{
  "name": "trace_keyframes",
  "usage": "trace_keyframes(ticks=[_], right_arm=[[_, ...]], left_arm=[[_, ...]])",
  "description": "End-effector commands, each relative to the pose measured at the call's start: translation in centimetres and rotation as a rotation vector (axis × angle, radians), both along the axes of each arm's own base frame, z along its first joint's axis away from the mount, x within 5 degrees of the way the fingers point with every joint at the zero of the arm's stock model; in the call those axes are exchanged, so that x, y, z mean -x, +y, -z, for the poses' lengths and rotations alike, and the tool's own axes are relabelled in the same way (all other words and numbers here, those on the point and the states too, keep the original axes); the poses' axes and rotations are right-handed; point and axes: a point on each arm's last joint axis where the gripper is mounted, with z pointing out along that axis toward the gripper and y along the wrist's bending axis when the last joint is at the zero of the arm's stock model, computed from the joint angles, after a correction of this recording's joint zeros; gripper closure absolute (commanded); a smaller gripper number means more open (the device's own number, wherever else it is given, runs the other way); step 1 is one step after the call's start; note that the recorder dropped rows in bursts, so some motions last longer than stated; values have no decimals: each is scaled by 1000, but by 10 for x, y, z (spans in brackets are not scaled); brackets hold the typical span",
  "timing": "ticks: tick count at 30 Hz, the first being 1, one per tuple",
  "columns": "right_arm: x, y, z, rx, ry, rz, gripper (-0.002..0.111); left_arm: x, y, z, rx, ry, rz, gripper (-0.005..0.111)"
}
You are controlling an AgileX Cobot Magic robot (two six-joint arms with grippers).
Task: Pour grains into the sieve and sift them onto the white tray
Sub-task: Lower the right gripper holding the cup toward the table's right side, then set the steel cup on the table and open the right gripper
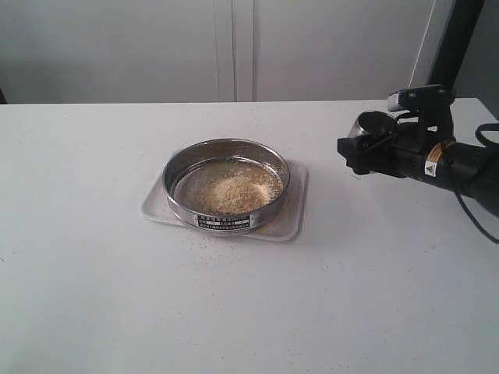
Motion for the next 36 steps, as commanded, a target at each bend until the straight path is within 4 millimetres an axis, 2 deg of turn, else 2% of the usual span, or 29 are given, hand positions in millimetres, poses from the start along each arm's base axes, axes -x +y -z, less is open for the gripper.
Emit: trace_keyframes(ticks=[1, 14, 33, 36], right_arm=[[-2, -2, 13, -1, -33, -19, 108], [-6, -1, 52, -1, -31, -25, 108], [-5, -4, 61, 79, 12, -30, 108], [-4, -4, 62, 95, 20, -32, 104]], left_arm=[[0, -1, 3, 11, 9, 1, 107], [0, -1, 3, 11, 9, 1, 107], [0, -1, 3, 11, 9, 1, 107], [0, -1, 3, 11, 9, 1, 107]])
